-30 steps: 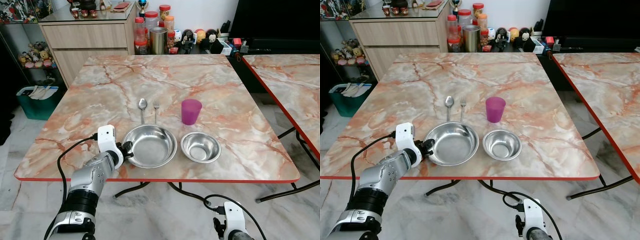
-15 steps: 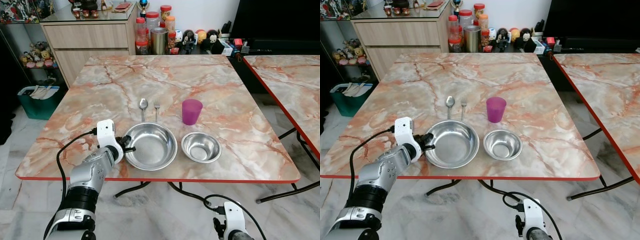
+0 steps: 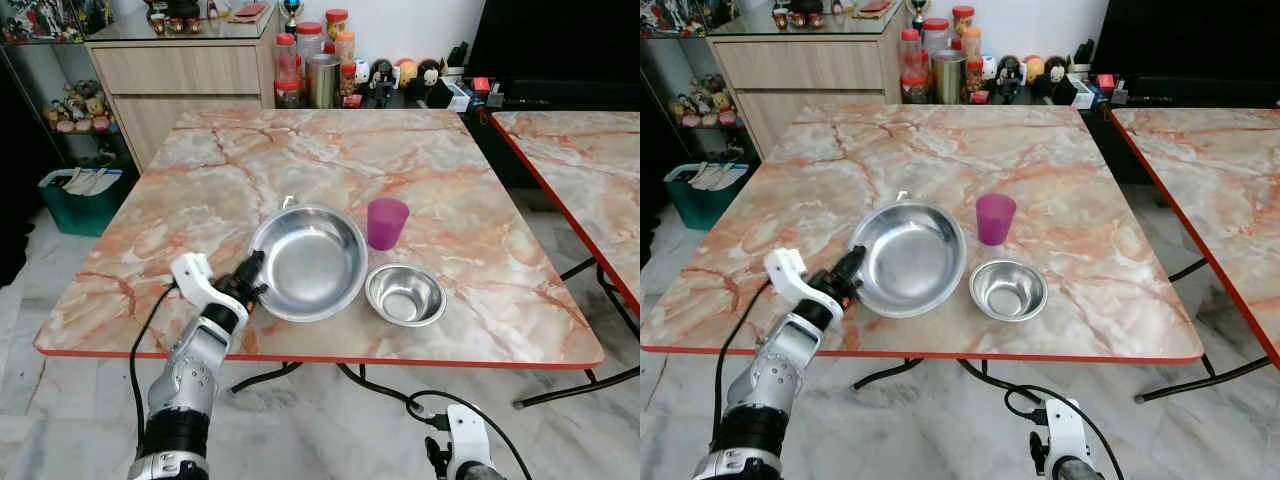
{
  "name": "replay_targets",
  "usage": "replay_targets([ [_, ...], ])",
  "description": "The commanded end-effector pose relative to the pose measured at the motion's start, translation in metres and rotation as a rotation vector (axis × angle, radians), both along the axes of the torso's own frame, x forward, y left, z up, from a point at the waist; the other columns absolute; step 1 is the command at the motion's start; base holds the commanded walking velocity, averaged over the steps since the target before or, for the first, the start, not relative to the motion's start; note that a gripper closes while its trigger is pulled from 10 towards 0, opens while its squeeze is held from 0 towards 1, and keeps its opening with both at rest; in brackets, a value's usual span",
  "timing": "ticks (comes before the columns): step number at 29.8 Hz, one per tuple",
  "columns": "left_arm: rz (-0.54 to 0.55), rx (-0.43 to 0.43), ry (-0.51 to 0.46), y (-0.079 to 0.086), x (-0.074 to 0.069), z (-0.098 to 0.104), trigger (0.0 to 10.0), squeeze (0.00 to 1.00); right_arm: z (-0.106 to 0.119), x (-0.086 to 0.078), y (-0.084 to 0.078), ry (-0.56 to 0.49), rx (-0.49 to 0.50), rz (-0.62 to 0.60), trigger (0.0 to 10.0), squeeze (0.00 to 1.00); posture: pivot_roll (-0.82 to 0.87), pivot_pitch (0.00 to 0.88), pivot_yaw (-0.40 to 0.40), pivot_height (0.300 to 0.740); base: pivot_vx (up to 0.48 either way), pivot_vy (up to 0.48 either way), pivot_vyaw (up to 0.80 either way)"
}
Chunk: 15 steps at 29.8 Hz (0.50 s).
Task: Setting the table
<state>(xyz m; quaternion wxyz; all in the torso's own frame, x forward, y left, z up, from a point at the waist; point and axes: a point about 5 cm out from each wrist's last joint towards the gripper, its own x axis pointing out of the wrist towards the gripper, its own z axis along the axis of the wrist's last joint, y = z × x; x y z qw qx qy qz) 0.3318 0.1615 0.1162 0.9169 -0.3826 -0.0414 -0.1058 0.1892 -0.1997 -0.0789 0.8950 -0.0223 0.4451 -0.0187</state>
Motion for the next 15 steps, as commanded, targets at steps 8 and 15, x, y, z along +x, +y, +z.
replay_targets([
  [8, 0.233, 0.037, -0.097, 0.021, 0.012, 0.028, 10.0, 0.0, -0.001, -0.004, -0.005, 0.001, 0.0, -0.028, 10.0, 0.0, 0.02, 0.0, -0.029, 0.74, 0.0, 0.0, 0.0],
  [15, 0.322, 0.088, -0.142, 0.024, 0.013, 0.036, 10.0, 0.0, -0.002, -0.006, -0.005, 0.004, 0.001, -0.034, 10.0, 0.0, 0.01, 0.0, -0.025, 0.74, 0.0, -0.162, 0.0],
])
